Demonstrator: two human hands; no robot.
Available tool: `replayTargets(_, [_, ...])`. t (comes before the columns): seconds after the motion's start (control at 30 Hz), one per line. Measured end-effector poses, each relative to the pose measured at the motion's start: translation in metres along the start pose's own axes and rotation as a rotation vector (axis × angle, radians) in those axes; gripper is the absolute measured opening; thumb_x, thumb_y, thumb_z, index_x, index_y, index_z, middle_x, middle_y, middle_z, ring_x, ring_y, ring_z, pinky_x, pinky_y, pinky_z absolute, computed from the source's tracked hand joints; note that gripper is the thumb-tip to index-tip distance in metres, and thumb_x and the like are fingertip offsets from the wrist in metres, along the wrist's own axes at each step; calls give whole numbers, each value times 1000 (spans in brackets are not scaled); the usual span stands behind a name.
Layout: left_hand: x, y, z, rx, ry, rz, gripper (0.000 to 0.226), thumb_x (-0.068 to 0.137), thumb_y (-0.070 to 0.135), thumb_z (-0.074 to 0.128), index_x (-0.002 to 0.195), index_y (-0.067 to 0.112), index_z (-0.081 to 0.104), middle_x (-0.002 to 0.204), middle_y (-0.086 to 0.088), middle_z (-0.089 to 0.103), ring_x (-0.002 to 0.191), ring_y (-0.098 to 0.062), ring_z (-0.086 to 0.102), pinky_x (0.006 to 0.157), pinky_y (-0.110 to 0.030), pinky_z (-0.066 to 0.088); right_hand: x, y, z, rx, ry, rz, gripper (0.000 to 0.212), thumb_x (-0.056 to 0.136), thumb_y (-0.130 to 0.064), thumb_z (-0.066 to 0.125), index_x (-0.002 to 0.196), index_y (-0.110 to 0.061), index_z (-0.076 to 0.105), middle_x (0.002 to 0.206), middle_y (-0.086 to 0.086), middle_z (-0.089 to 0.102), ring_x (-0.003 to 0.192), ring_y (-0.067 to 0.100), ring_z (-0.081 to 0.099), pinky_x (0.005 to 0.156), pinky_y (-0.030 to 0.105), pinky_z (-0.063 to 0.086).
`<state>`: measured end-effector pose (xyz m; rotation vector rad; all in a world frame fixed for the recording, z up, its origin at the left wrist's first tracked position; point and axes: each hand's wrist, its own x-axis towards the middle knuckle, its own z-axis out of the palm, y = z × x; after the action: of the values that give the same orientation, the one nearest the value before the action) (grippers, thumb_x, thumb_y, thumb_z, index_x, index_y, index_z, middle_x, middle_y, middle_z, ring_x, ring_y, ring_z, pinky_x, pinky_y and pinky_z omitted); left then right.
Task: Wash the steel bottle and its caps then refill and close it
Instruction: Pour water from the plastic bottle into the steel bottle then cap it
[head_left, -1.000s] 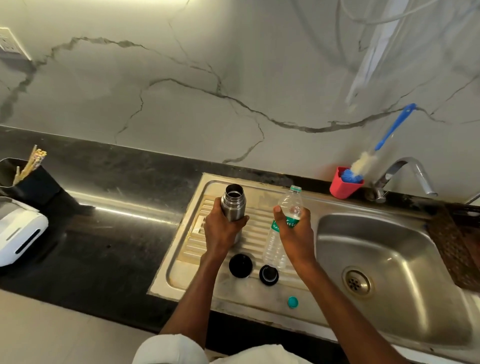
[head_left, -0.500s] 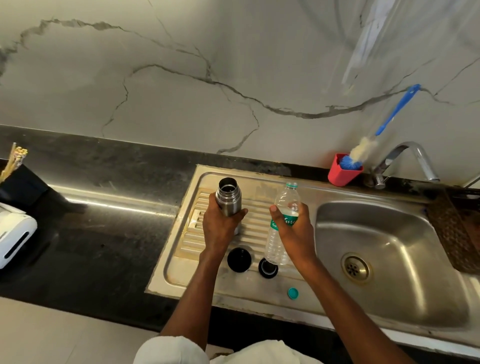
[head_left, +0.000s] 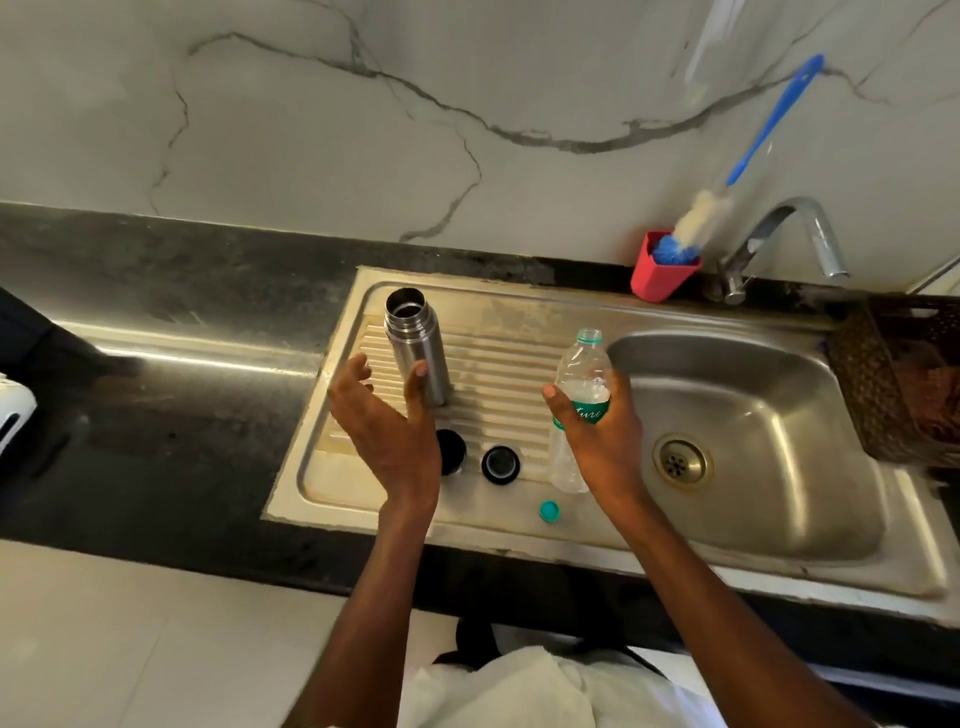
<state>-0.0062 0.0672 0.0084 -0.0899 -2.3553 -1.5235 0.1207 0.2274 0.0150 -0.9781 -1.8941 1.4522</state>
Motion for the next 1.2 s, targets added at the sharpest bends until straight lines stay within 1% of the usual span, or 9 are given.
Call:
replayTargets(0.07, [-23,14,2,-35,-100,136,42,102,44,66,127,11,60,114,-5,64,101,-20,60,86,-32,53,1,4,-11,-27,-4,-27,54,82,-47,84,126,-37,55,116,-11,71,104,3,69,91,28,57])
replayTargets(0.17, [-68,27,13,136,-502,247,19,104,33,64,118,21,65,102,1,70,87,-17,68,78,-37,59,4,15,-28,-90,-17,-42,56,79,-54,84,125,-36,56,117,-13,69,106,6,68,92,38,58])
replayTargets(0.3, [-126,19,33,537,-909,277,36,104,46,59,128,21,66,127,-4,67,112,-28,67,88,-43,56,6,37,-52,-178,-84,-33,69,73,-65,82,128,-35,55,119,-11,68,108,12,67,89,46,58])
replayTargets(0.4, [-150,9,41,676,-1007,230,34,106,43,56,128,18,64,131,-9,60,118,-32,62,94,-46,55,3,52,-67,-259,-139,-35,76,70,-71,79,131,-35,53,123,-13,65,111,13,64,90,45,57])
replayTargets(0.6, [-172,0,52,766,-989,231,21,107,23,55,124,13,61,136,-13,52,114,-34,61,95,-45,54,-6,69,-91,-317,-230,-27,73,69,-64,82,132,-40,52,124,-14,63,111,13,61,89,43,56])
replayTargets(0.83, [-169,0,62,674,-909,150,19,100,14,60,116,10,69,123,-12,58,105,-37,66,92,-43,53,6,64,-119,-335,-260,-21,79,63,-70,78,132,-39,53,126,-14,64,112,12,61,91,40,56])
replayTargets(0.97, [-156,32,72,273,-754,-69,23,91,11,74,114,13,78,109,-5,74,91,-19,72,87,-19,56,15,64,-133,-335,-282,-12,84,58,-76,76,130,-42,51,121,-12,67,105,13,65,86,43,59])
replayTargets(1.07, [-141,74,80,-288,-606,-416,10,94,7,75,103,10,80,92,-7,80,85,-23,77,88,-39,64,23,56,-144,-337,-266,-24,81,61,-69,83,130,-43,47,117,-9,68,98,13,67,81,41,60])
replayTargets(1.2, [-126,121,88,-748,-496,-720,12,94,8,77,105,5,76,100,-13,78,95,-23,75,97,-37,60,29,48,-155,-335,-232,-91,77,64,-54,92,123,-41,43,108,-14,67,92,12,67,74,37,58])
